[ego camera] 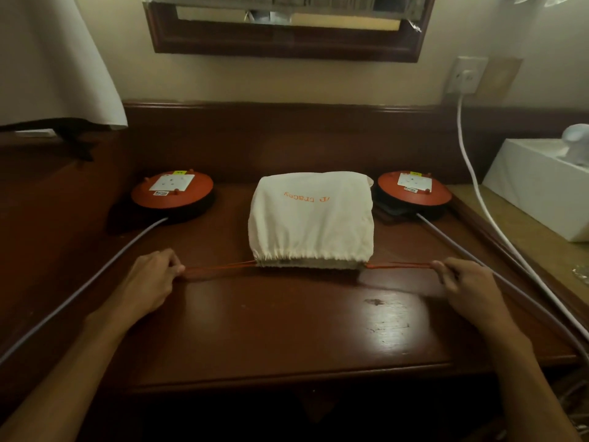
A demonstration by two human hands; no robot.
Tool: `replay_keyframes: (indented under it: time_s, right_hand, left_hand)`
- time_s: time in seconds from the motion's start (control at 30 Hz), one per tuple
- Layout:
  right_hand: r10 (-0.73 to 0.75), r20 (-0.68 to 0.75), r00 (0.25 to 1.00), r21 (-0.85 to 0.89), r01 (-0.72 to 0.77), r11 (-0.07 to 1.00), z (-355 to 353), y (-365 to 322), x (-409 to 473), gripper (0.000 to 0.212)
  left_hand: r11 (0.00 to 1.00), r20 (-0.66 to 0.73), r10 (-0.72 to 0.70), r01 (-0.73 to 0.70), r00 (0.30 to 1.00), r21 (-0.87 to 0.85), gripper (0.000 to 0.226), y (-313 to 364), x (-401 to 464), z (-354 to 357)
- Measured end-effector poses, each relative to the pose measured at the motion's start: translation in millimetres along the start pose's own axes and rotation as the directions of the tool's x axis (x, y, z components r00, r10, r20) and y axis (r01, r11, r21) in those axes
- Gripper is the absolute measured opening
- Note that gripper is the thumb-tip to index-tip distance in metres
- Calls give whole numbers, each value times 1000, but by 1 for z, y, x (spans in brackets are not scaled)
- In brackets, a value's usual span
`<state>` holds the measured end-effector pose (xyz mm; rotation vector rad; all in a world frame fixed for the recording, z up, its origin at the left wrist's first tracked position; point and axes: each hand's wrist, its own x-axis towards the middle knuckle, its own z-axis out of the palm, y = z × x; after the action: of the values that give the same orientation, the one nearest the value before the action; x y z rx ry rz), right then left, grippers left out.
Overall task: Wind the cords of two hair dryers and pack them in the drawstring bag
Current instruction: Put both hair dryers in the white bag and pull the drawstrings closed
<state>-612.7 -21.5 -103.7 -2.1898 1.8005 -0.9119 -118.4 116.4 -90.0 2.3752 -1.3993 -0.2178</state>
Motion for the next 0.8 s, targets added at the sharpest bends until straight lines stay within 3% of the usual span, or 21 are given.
replay_keyframes:
  time_s: [0.1,0.17,0.2,0.23,0.27,0.33,0.43,0.47,0.53,0.6,0.67,0.8]
  right_hand:
    - [134,57,989,-61,-131,990,-2,1,3,35]
    - [197,127,972,-163,-175,971,-2,-10,-1,19]
    - [189,140,972,-232,-153,960,1,-16,-3,10]
    - [164,130,978,-272,-124,954,4,-25,-4,22]
    - [90,115,989,-246,-60,967,8,-38,-6,36]
    - [-56,128,990,-151,75,986,19,-73,-10,42]
    - [-126,284,951,-106,162,981,52,-113,-14,27]
    - [-129,283,951,-98,162,982,61,-119,-13,23]
    - [-110,229,967,-12,116,993,65,-123,-7,25]
    - [-66,209,976,149,35,988,59,-122,3,26]
    - [-76,174,982,202,40,979,50,-125,14,26]
    - [-150,196,969,259,97,961,13,-143,47,31]
  left_hand:
    - [997,-59,-63,60,996,-39,10,-11,2,-1]
    - [995,-55,-78,75,995,-59,6,-10,1,1]
    - [995,-59,-72,68,996,-67,7,-6,0,2]
    - [998,-84,-44,40,995,-53,14,0,0,5]
    - [1000,-119,3,-5,993,-16,23,9,-1,8]
    - [989,-155,147,-143,977,37,35,40,-7,13]
    - [951,74,289,-295,954,92,50,92,-10,33]
    - [938,137,297,-316,945,141,53,102,-9,41]
    - [927,130,317,-336,939,168,45,110,-2,51]
    - [943,69,334,-333,940,-28,24,113,4,51]
    - [905,34,328,-303,944,-300,20,118,7,43]
    - [847,-108,377,-389,920,-361,20,136,23,6]
